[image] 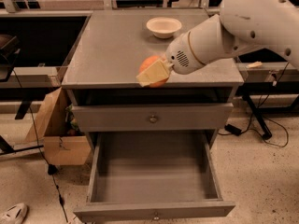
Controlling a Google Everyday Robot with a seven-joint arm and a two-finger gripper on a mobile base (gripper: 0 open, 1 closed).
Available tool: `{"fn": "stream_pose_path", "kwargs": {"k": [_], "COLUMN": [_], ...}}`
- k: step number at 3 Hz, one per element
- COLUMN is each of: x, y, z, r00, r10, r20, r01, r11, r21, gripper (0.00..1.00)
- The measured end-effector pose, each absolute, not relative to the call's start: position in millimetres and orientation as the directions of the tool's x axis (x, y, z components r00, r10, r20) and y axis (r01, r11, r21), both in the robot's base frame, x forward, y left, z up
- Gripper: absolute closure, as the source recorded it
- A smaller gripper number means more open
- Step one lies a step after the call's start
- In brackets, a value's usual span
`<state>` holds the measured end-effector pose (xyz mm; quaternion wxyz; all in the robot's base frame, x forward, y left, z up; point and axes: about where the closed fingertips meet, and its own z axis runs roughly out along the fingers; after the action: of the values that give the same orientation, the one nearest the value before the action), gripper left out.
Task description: Place orange into middle drawer
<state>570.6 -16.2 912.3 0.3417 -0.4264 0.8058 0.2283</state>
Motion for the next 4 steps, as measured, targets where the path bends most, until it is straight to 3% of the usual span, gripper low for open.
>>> {"fn": "stream_pose_path", "kwargs": {"k": [2, 4], "x": [573.4, 532.8], "y": [-12.7, -23.9], "z": [911.8, 802.9], "r00": [-0.389, -0.444], "r10": [-0.524, -0.386], "r20": [-0.757, -0.809], "r01": [-0.851, -0.85], "r11": [0.518, 0.466], "r21": [0.079, 0.245], "gripper": [1.0, 1.0]}}
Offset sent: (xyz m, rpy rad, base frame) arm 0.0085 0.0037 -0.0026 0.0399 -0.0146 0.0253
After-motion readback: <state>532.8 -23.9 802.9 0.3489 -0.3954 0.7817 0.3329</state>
